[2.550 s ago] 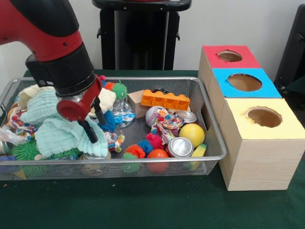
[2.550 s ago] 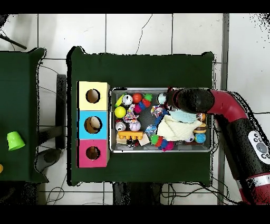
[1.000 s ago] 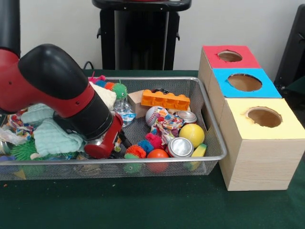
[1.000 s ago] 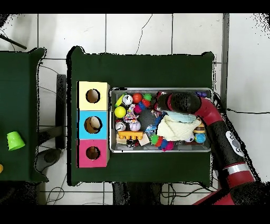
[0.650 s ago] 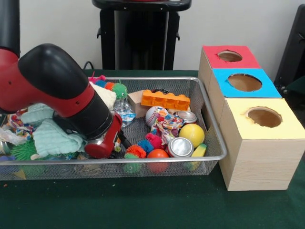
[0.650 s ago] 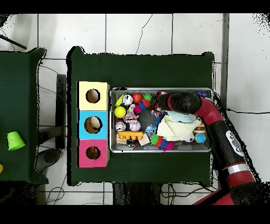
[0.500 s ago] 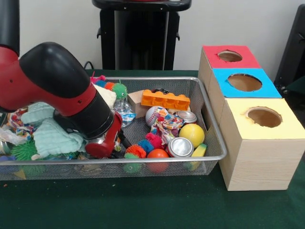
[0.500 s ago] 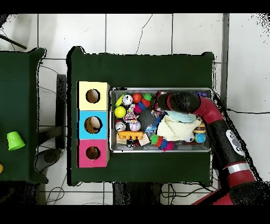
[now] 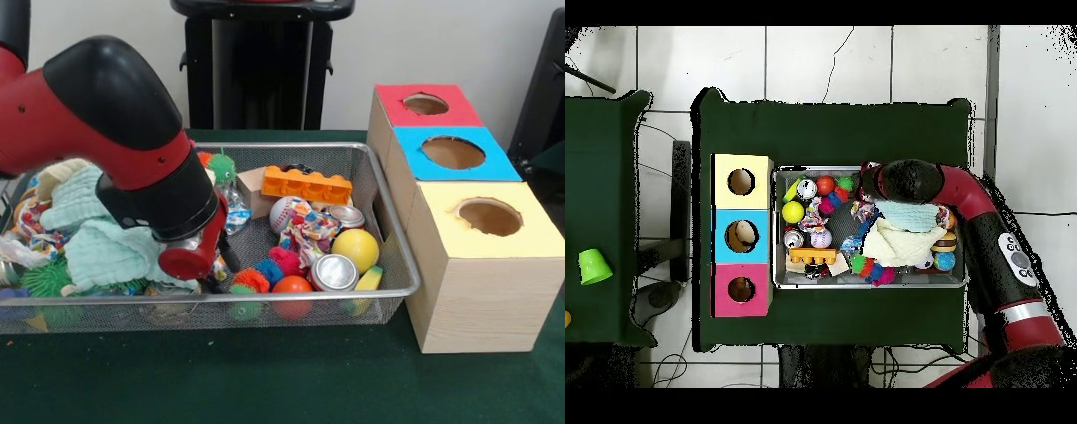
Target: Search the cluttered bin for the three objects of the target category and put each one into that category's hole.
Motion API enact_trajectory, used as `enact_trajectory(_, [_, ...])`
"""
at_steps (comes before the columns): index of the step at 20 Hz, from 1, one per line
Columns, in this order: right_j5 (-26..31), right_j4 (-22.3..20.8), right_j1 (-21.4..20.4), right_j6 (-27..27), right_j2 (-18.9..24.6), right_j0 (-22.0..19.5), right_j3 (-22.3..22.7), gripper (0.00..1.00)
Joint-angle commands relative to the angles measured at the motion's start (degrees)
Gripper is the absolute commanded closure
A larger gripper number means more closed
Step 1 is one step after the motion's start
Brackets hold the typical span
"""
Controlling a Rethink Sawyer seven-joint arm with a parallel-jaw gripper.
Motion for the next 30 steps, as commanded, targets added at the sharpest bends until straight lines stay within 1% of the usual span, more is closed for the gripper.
enact_trajectory(1, [5.65,-0.62,-3.3,-6.94,-2.04,0.6,0.44,0.0])
enact_trajectory(4, [5.3,-1.01,-2.7,-8.0,-2.14,0.32,0.24,0.0])
enact_trajectory(13, [7.37,-3.41,-1.95,-15.07,-2.79,-0.3,-2.64,0.0])
enact_trajectory(18, [7.97,-3.93,-1.73,-16.4,-2.89,-0.08,-3.31,0.0])
enact_trajectory(21, [10.2,-4.09,-2.37,-18.25,-2.88,0.18,-3.94,0.0])
enact_trajectory(24, [14.23,-4.21,-3.77,-19.89,-2.95,1.3,-5.45,0.0])
enact_trajectory(27, [16.17,-4.23,-4.99,-18.82,-2.88,2.32,-5.52,0.0])
enact_trajectory(30, [17.39,-5.07,-5.22,-19.36,-2.75,2.77,-6.3,0.0])
